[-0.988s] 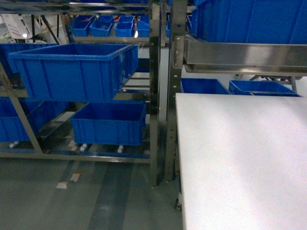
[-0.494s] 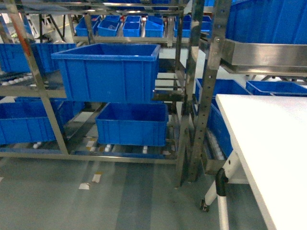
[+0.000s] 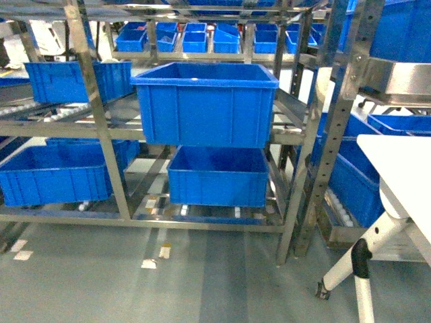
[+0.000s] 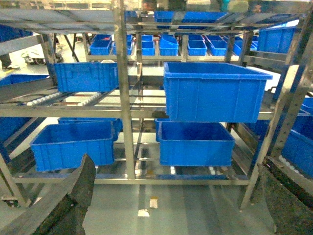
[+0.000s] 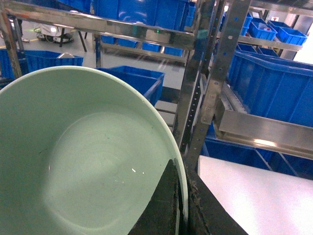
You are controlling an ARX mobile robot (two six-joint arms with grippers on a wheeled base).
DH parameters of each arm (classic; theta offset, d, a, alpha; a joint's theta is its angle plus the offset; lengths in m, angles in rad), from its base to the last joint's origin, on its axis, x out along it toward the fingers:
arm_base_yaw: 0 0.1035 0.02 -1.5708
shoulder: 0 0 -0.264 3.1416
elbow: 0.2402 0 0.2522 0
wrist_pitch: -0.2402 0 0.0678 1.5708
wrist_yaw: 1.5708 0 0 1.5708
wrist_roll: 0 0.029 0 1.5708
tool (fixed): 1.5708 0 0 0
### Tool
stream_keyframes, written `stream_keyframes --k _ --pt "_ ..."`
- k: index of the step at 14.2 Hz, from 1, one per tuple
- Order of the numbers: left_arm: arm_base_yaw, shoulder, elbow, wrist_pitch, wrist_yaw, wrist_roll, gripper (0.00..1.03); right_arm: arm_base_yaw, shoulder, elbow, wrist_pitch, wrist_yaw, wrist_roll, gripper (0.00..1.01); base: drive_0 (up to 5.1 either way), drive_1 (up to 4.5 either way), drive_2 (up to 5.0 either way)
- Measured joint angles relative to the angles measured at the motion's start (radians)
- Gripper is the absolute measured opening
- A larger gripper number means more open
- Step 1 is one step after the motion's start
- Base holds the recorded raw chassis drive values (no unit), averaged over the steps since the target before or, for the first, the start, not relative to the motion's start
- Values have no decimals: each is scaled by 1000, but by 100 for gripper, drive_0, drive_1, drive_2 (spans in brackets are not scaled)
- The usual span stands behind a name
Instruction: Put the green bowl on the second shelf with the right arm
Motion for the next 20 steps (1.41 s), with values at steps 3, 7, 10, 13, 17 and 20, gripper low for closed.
stream_keyframes --k 3,7,10,13,17,20 --pt "0 0 0 0 0 0 98 0 0 0 3 0 0 2 -483 253 253" --pt "0 0 0 -1 0 0 98 0 0 0 0 0 0 2 -476 332 176" --pt "0 0 0 0 0 0 98 0 0 0 1 0 0 2 -473 359 150" --pt "0 0 0 -2 0 0 98 0 -1 0 6 -2 0 2 -473 359 150" --pt "0 0 0 -1 -3 0 98 8 0 0 5 -11 0 2 -118 90 37" --pt "0 0 0 3 -3 0 98 0 -1 0 0 0 0 2 -2 273 -278"
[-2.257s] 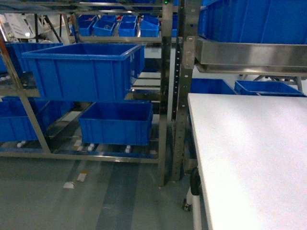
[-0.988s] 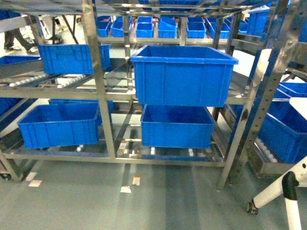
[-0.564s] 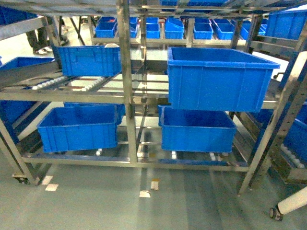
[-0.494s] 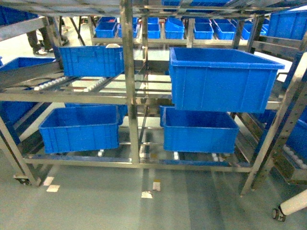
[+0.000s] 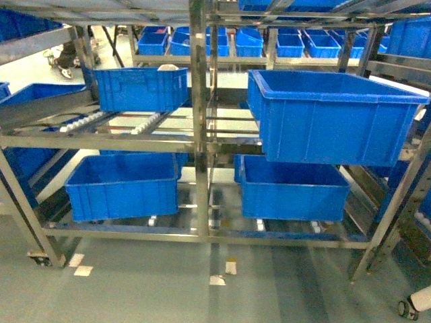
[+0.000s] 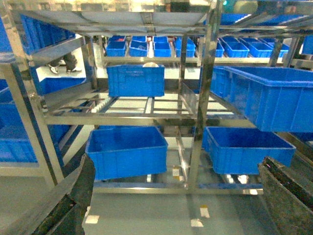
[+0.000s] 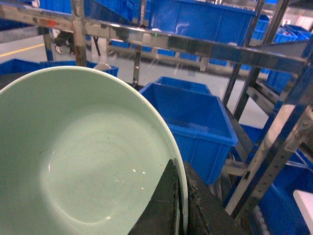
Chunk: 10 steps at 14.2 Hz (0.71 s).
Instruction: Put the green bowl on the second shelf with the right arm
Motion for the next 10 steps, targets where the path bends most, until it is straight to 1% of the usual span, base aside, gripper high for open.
stream_keyframes --k 10 --pt "0 0 0 -3 3 0 98 0 2 0 0 -2 0 2 -7 408 -422"
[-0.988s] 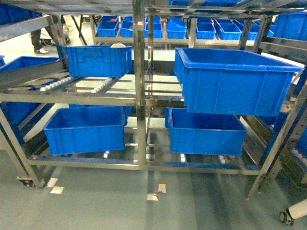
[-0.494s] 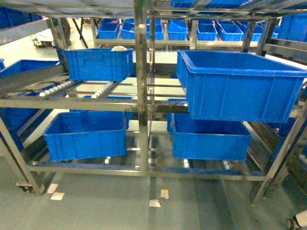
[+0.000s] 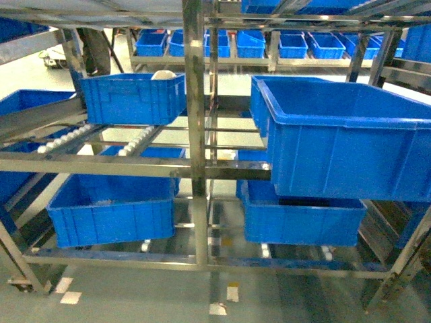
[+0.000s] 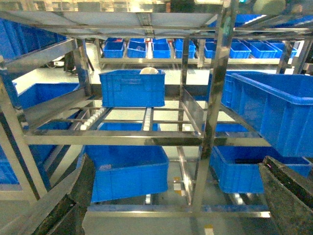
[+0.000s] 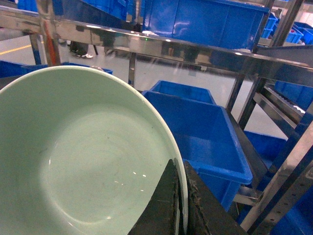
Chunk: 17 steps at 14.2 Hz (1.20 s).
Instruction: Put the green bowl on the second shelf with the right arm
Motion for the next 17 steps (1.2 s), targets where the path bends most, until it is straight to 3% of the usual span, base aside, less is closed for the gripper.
stream_keyframes --k 17 --pt "0 0 0 -2 0 0 98 0 4 -1 0 0 0 2 1 406 -404"
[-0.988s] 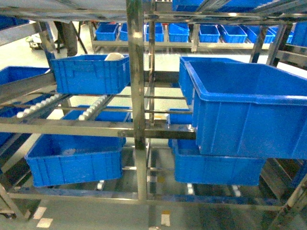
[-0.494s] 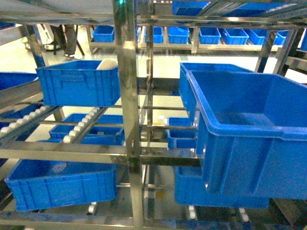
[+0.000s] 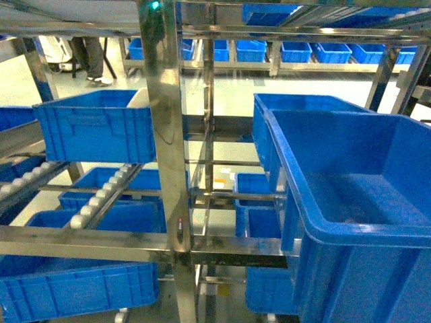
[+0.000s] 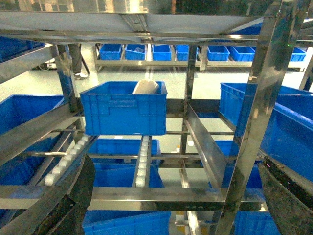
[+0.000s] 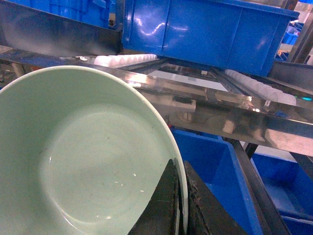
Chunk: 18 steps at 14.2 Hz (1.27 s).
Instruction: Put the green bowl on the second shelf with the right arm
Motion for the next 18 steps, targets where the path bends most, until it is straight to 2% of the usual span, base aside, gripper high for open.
stream_keyframes --k 2,5,8,11,13,16,18 --pt "0 0 0 0 0 0 98 -4 16 -4 19 1 -10 2 0 0 0" --pt "0 0 0 1 0 0 98 -45 159 -71 71 -3 -57 2 0 0 0" --pt "0 0 0 1 0 0 98 -45 277 -69 161 -2 -98 2 0 0 0" --pt "0 0 0 1 0 0 98 -38 433 -35 203 6 -125 2 0 0 0" --pt "0 0 0 1 0 0 98 -30 539 26 243 18 -145 2 0 0 0" --pt "0 0 0 1 0 0 98 -18 750 156 258 54 -233 2 0 0 0" --pt "0 0 0 1 0 0 98 -12 892 269 217 71 -272 2 0 0 0"
